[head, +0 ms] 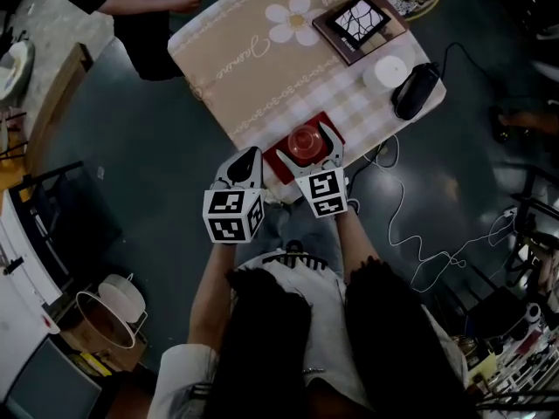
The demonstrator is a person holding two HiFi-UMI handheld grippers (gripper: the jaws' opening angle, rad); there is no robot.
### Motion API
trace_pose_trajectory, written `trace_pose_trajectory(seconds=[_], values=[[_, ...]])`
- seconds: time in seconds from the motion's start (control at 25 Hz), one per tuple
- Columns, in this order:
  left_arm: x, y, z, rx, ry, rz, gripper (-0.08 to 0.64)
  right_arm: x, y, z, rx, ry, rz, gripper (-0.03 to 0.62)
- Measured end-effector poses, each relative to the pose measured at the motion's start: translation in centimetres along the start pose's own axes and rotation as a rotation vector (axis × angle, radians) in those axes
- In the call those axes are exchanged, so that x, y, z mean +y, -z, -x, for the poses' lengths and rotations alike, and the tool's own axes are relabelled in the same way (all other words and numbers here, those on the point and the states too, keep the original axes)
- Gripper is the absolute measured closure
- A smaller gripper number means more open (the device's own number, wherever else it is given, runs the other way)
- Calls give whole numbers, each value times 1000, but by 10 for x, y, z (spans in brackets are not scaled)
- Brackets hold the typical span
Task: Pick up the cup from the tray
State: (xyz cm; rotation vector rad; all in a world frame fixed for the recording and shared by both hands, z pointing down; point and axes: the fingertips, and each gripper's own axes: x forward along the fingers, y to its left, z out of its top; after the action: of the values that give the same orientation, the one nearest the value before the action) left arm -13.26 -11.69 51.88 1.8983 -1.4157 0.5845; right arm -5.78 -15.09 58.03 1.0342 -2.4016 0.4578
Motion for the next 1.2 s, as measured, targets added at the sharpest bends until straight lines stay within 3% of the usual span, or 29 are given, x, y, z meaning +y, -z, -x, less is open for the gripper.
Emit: trace_pose_trajectory(seconds=[0.12,0.16,0.52,0.8,1.2], values=[[2,4,-2,11,-10,4,555,-3,-3,-1,-4,7,5,149],[3,6,-2,15,-13,4,555,-3,-3,-1,-4,7,8,187],[1,6,-3,16,-15,3,555,-2,-4,-1,4,-4,15,192],[-5,-1,-8,5,0,-3,555,-13,-29,11,-46,5,-12,192],[-33,-6,-28,19,54,-51,555,-59,-45,32,-55,91,34,192]])
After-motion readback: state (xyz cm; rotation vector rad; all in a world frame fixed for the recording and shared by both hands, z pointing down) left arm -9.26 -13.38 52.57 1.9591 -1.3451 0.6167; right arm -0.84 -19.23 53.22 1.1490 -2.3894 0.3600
